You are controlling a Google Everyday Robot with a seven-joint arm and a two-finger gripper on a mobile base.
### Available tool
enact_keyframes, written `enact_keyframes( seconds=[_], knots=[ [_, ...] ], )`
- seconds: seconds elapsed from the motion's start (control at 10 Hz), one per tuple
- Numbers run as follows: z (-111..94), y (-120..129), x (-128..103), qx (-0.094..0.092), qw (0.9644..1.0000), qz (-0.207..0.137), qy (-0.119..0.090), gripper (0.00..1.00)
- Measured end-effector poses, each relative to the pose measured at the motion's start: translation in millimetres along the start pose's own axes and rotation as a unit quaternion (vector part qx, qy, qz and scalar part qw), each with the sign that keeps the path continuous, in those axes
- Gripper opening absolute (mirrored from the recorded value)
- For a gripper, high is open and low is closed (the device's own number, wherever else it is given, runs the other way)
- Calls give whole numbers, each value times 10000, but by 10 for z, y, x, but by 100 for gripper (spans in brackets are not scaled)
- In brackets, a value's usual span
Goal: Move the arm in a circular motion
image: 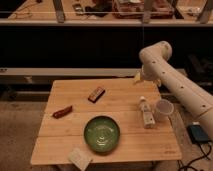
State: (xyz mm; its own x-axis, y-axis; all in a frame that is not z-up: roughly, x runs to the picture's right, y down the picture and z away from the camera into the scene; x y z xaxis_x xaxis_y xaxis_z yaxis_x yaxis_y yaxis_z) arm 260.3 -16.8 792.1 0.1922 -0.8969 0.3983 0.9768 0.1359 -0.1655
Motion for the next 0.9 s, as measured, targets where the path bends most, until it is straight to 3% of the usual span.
enact_keyframes(
  seconds=[0.2, 0.3, 0.4, 0.5, 0.7, 0.8, 0.9],
  knots=[
    [-132, 65, -684, 81, 9997, -100, -223, 80],
    [-162, -38, -1004, 117, 9989, -276, -357, 80],
    [-183, -242, -1520, 182, 9964, -565, -598, 80],
    [-192, -363, -1835, 226, 9942, -735, -753, 80],
    [-219, -741, -2514, 371, 9861, -1232, -1049, 80],
    [-230, -990, -2748, 488, 9801, -1561, -1122, 80],
    [-241, -1184, -2842, 586, 9753, -1804, -1133, 80]
  ],
)
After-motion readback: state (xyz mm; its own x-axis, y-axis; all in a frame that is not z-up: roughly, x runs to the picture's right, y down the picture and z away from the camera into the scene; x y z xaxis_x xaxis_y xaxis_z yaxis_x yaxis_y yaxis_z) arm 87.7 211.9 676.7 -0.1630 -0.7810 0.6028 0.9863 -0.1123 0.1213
